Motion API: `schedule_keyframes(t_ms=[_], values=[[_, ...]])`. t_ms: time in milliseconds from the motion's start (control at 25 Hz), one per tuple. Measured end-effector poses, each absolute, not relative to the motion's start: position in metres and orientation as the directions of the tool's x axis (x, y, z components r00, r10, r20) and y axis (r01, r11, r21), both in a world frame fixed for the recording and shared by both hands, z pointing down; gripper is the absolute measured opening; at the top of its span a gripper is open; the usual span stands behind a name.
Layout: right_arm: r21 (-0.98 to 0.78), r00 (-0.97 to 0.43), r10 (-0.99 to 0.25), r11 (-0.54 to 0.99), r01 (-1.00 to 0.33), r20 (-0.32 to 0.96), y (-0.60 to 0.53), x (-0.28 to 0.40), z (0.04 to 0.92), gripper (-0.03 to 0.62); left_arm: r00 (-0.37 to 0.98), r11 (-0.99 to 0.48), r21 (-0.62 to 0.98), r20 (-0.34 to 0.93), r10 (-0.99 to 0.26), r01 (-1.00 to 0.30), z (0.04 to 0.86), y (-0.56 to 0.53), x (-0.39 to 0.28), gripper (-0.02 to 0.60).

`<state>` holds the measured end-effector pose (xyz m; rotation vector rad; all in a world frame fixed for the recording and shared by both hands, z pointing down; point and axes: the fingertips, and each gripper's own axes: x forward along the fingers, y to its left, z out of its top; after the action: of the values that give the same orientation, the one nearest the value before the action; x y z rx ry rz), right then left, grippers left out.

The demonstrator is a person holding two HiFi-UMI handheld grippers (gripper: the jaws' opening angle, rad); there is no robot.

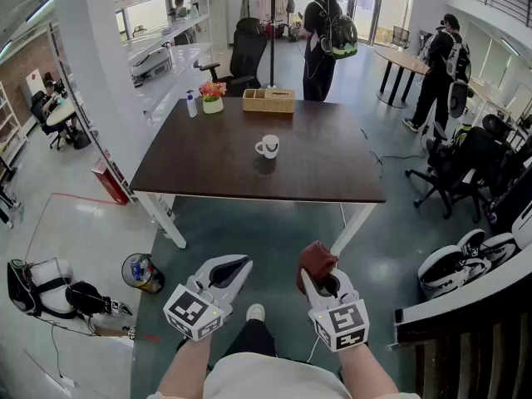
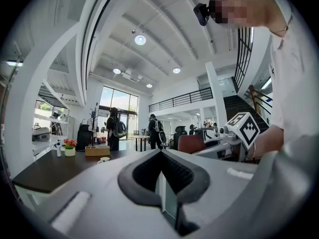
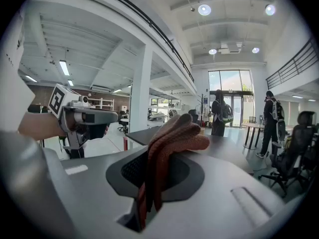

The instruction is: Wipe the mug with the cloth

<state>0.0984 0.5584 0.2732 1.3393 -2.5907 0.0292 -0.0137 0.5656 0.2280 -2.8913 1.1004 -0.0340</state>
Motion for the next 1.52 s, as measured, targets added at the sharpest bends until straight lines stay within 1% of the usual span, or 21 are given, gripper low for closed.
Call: schedule_keyframes(t_ms=[360,920,1040,1320,1520], values=[[0.095,-0.563,-0.798,0.591,-0.801,0.218,0.563,0.097,0.278,0.075,0.752,-0.751,-0.043,0.013,-0.659,-0.658,0.233,0.57,-0.014,0.002],[0.017,-0.562,-0.798,0.579,-0.815,0.218,0.527,0.111,0.296,0.077,0.744,-0.745,-0.019,0.044,-0.667,-0.667,0.251,0.539,-0.007,0.002],[0.007,-0.562,-0.793,0.579,-0.815,0.234,0.506,0.112,0.306,0.077,0.741,-0.741,0.002,0.045,-0.67,-0.671,0.26,0.516,-0.009,0.002],[-0.016,-0.543,-0.79,0.562,-0.827,0.285,0.419,0.088,0.306,0.077,0.747,-0.746,0.047,0.064,-0.661,-0.664,0.264,0.425,-0.039,0.002],[-0.008,-0.537,-0.788,0.561,-0.828,0.3,0.346,0.071,0.302,0.077,0.765,-0.767,0.014,0.088,-0.638,-0.641,0.264,0.35,-0.056,0.002]])
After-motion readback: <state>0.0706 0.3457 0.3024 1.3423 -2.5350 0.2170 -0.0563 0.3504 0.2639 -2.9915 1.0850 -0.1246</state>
